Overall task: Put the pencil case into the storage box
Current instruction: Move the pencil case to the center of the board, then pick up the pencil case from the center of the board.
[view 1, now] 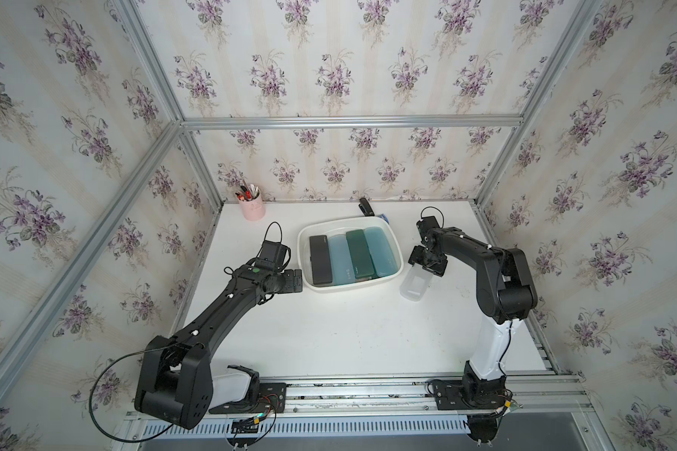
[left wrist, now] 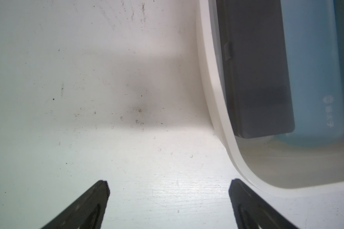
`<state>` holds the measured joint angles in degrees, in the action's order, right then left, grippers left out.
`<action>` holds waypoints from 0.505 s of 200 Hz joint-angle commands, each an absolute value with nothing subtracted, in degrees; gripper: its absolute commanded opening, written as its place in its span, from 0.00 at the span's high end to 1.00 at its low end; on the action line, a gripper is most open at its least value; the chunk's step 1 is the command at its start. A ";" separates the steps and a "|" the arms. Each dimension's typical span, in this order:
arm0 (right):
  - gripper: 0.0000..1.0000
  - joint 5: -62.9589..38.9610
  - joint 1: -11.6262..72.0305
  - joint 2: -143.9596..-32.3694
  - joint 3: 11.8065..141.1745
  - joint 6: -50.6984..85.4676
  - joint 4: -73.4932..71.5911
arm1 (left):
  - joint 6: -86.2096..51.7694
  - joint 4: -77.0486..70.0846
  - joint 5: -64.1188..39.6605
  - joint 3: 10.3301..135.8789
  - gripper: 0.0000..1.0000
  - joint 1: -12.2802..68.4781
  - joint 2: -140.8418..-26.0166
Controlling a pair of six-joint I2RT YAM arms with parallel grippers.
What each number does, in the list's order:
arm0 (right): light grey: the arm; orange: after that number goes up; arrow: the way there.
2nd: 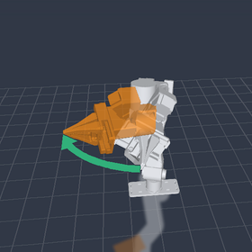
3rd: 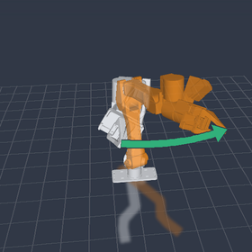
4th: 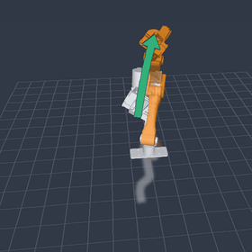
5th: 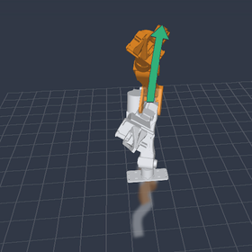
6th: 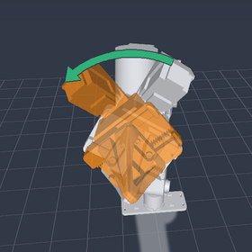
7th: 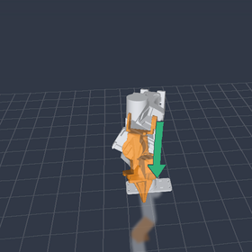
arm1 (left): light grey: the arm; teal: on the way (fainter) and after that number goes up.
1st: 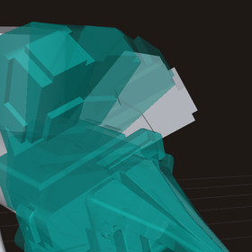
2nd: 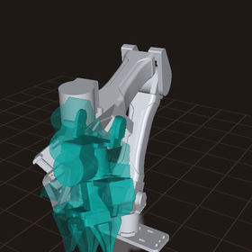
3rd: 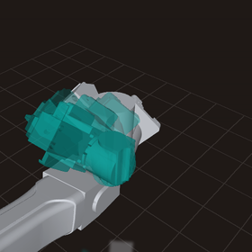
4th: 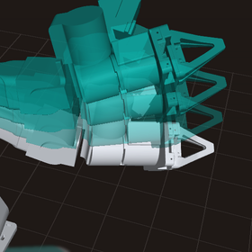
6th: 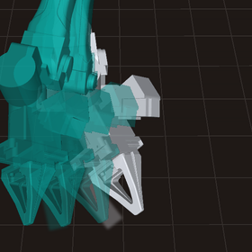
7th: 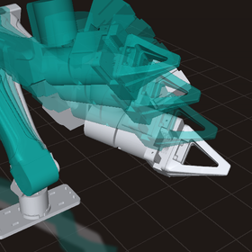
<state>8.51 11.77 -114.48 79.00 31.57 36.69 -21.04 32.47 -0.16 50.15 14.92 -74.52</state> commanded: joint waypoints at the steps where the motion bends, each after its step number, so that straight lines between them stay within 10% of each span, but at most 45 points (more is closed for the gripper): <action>1: 0.12 17.56 11.71 -119.37 85.47 20.55 39.72 | -20.92 33.86 0.52 50.62 0.01 14.94 -75.25; 11: 0.01 18.77 11.77 -121.05 88.12 18.72 41.10 | -20.91 34.14 0.70 50.87 0.01 14.93 -75.38; 101: 0.00 13.05 11.98 -117.13 82.41 22.87 36.07 | -22.39 36.29 1.14 52.63 0.01 14.99 -75.05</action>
